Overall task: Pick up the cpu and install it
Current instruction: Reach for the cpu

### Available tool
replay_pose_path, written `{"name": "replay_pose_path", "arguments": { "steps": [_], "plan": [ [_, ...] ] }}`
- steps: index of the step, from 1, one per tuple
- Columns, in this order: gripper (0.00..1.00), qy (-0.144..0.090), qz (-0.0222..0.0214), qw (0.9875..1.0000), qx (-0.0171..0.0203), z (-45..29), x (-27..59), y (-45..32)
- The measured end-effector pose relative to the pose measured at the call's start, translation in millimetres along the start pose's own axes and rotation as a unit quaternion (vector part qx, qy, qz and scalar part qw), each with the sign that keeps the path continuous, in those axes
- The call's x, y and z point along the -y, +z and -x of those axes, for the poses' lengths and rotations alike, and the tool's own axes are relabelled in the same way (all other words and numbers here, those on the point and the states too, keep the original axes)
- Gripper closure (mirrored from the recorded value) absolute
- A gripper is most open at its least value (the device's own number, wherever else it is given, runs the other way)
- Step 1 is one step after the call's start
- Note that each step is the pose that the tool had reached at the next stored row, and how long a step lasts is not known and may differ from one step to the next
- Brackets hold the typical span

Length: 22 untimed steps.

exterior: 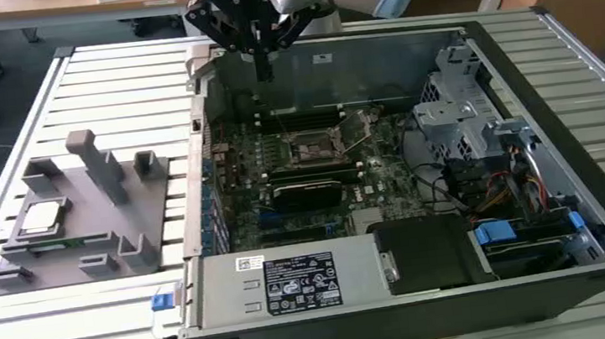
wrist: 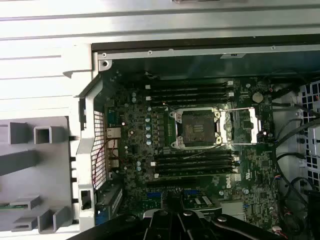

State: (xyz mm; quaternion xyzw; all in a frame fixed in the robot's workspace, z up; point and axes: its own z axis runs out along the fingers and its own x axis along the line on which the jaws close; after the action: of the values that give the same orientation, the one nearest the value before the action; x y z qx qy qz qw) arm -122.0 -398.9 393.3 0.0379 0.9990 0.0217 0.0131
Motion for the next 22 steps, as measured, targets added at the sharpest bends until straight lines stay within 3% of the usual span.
{"name": "replay_pose_path", "arguments": {
  "steps": [22],
  "plan": [
    [0.89,0.000,0.0000,1.0000,0.0000,-7.1,0.5,-0.1]
  ]
}}
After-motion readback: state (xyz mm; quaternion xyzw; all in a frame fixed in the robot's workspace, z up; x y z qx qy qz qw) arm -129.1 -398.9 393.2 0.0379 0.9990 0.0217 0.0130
